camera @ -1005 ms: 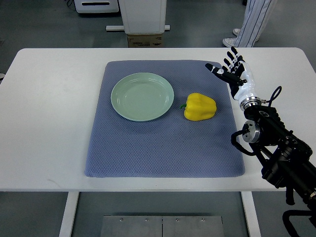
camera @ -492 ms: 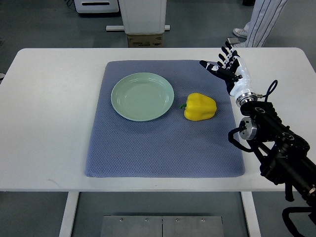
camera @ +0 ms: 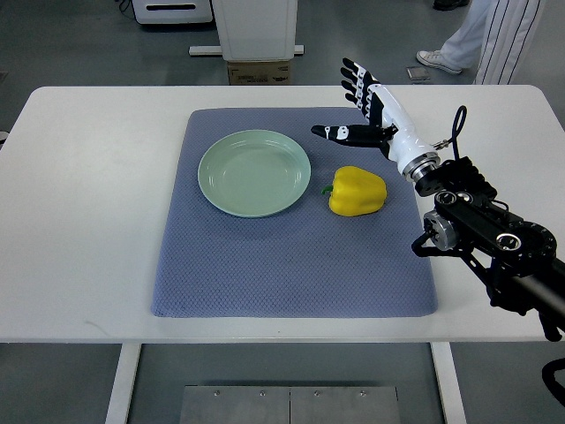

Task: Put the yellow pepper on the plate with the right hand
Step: 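Move the right hand over the yellow pepper and lower it, then close the right hand's fingers around the yellow pepper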

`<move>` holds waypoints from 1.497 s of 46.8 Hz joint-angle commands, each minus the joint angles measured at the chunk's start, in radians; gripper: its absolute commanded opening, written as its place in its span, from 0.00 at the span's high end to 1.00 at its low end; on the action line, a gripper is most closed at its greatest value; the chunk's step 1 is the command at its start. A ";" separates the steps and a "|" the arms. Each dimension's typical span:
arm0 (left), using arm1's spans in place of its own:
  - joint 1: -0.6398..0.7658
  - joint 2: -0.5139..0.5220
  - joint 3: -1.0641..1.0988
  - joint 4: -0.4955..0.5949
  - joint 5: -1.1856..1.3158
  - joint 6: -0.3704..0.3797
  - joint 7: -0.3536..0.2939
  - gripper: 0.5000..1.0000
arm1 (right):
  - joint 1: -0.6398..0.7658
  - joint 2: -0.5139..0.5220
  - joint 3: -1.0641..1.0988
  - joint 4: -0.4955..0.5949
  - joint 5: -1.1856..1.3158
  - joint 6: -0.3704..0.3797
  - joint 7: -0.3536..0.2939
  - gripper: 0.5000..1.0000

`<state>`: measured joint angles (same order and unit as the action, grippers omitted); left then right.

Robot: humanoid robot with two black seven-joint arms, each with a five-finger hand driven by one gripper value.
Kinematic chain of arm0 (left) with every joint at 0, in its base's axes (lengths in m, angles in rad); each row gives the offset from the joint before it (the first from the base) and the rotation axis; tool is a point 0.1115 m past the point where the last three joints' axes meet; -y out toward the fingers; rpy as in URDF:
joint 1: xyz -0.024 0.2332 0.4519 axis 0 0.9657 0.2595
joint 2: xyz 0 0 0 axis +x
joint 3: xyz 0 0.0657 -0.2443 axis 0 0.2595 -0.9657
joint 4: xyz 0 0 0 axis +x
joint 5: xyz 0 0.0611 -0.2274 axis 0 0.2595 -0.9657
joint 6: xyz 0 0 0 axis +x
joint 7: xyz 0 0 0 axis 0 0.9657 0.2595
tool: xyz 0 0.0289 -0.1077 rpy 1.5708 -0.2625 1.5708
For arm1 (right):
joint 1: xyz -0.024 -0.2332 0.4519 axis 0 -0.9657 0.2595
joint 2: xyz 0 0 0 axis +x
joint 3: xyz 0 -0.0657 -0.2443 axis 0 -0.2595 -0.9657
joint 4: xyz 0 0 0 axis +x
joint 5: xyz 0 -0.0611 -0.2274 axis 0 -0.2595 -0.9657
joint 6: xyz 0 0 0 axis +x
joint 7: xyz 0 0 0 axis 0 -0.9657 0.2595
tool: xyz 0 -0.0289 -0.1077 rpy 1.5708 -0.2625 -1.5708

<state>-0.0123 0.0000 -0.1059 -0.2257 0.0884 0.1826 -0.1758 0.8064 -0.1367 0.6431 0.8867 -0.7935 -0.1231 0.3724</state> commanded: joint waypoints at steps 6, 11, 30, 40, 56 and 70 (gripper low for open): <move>0.000 0.000 0.000 0.000 -0.001 0.000 0.001 0.00 | 0.045 -0.112 -0.106 0.063 -0.023 0.003 0.010 0.02; 0.000 0.000 0.000 0.000 0.001 0.000 -0.001 0.00 | 0.074 -0.178 -0.187 0.095 -0.055 0.033 0.019 0.02; 0.000 0.000 0.000 -0.001 -0.001 0.000 0.001 0.00 | 0.140 -0.225 -0.376 0.117 -0.174 0.056 0.037 0.02; 0.000 0.000 0.000 0.000 -0.001 0.000 -0.001 0.00 | 0.152 -0.218 -0.431 0.095 -0.201 0.054 0.034 0.02; 0.000 0.000 0.000 0.000 -0.001 0.000 0.001 0.00 | 0.149 -0.211 -0.462 0.017 -0.260 0.053 0.034 0.03; 0.000 0.000 0.000 -0.001 -0.001 0.000 -0.001 0.00 | 0.143 -0.201 -0.488 0.012 -0.266 0.045 0.036 0.06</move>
<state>-0.0122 0.0000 -0.1059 -0.2257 0.0883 0.1827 -0.1761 0.9489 -0.3425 0.1570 0.9013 -1.0568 -0.0779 0.4081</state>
